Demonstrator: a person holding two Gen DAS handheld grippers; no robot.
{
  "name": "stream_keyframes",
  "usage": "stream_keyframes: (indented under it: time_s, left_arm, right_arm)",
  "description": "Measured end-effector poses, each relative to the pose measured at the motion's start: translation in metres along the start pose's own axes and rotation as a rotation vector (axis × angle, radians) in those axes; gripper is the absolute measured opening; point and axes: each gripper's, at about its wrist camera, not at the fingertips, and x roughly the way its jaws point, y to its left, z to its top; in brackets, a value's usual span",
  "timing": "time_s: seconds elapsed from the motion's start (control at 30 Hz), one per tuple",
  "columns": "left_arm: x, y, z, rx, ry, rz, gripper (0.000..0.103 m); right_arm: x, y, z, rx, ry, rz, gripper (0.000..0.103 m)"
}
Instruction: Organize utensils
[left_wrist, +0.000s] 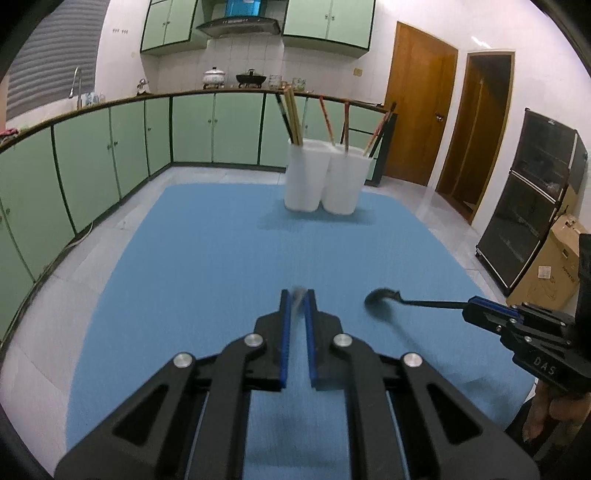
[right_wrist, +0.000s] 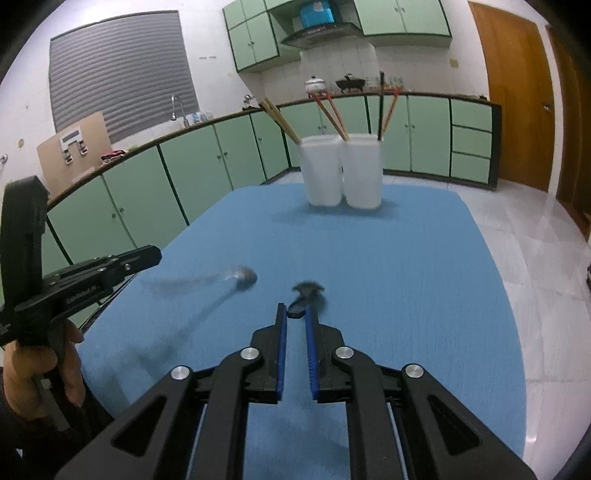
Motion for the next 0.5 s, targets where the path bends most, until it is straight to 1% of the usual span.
stream_keyframes:
  time_s: [0.2,0.3,0.37,0.43,0.5]
  left_arm:
    - [0.011,0.002,0.031,0.015,-0.021,-0.02,0.007]
    - [0.006,0.011,0.034,-0.028,-0.02,-0.032,0.007]
    - [0.001,0.016,0.02,-0.05,-0.008,-0.032,0.01]
    - [-0.002,0.014,-0.006,-0.047,0.032,-0.036,0.024]
    - [0.002,0.01,-0.034,-0.046,0.089,-0.033,0.03]
  right_arm:
    - [0.007,0.003,0.036,-0.042,-0.04,0.01,0.01]
    - [0.01,-0.001,0.047,-0.036,-0.047,0.015,0.01]
    - [0.011,-0.002,0.048,-0.035,-0.05,0.018,0.01]
    - [0.011,-0.002,0.045,-0.039,-0.052,0.019,0.01]
    - [0.011,-0.004,0.04,-0.036,-0.057,0.021,0.01]
